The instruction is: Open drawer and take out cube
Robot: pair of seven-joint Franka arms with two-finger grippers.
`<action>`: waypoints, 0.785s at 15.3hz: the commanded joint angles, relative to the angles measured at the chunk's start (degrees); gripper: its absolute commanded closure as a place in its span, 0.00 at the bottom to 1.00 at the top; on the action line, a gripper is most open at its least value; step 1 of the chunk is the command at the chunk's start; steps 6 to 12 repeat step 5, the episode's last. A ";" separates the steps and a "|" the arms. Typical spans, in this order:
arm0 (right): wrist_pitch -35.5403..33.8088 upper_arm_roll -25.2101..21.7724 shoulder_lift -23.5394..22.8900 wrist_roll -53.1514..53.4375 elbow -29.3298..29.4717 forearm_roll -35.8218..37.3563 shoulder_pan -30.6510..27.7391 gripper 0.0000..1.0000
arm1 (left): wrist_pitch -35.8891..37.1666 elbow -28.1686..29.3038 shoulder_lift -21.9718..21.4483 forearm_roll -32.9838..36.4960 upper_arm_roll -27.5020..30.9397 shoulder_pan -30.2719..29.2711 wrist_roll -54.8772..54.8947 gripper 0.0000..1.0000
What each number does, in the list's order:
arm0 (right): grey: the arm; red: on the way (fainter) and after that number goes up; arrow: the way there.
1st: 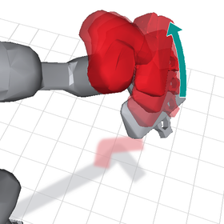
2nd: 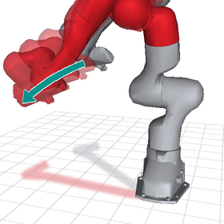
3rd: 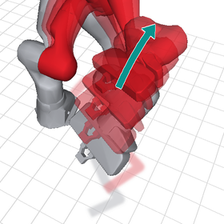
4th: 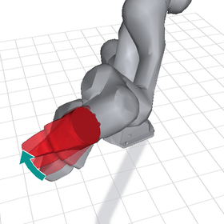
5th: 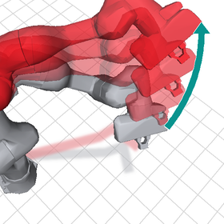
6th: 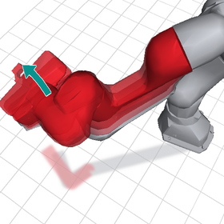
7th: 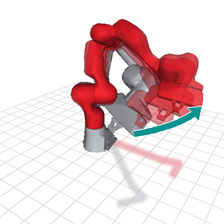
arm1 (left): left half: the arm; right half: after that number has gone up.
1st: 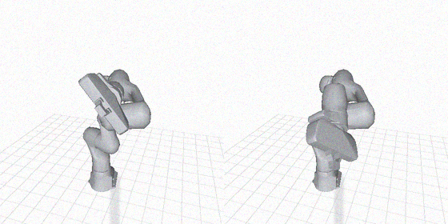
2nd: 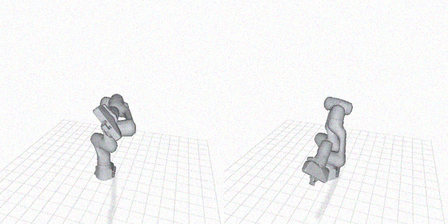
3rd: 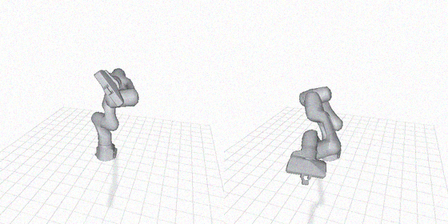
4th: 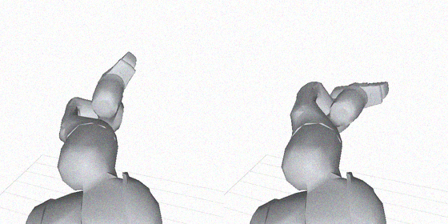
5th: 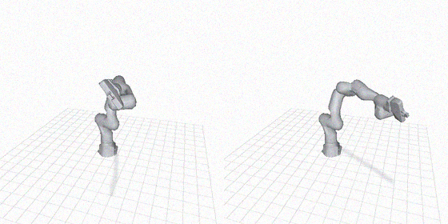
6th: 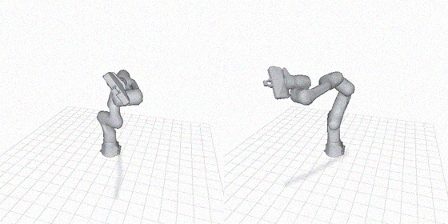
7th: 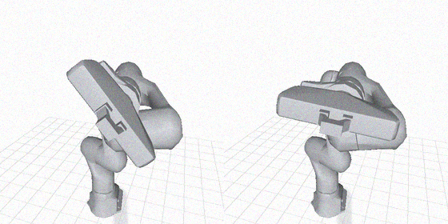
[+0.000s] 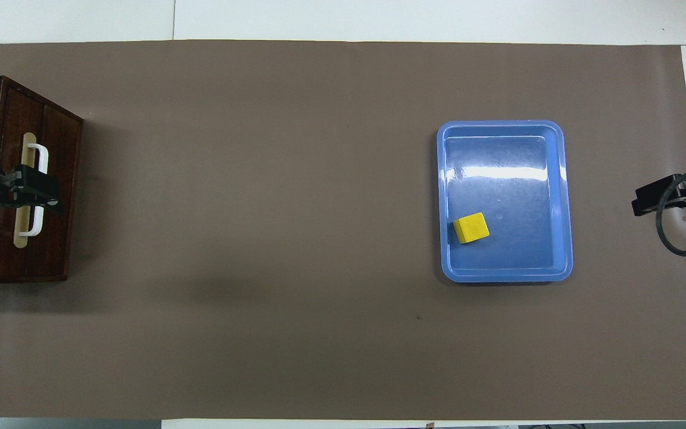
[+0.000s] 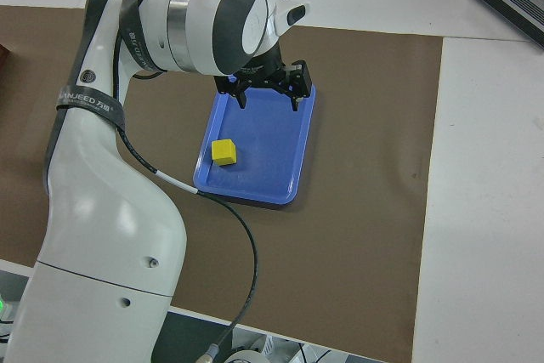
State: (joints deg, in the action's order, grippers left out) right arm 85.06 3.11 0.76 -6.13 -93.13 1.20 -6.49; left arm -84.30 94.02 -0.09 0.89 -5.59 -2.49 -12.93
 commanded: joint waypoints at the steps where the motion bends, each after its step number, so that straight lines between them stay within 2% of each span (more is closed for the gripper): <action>1: 0.02 1.02 -0.23 -1.08 0.67 0.82 -1.33 0.00 | 0.01 0.46 -0.70 0.87 0.32 0.29 0.36 0.00; 12: -0.15 0.94 -0.06 -1.08 0.67 0.99 -1.25 0.00 | 0.01 0.37 -0.70 0.87 0.32 0.29 0.36 0.00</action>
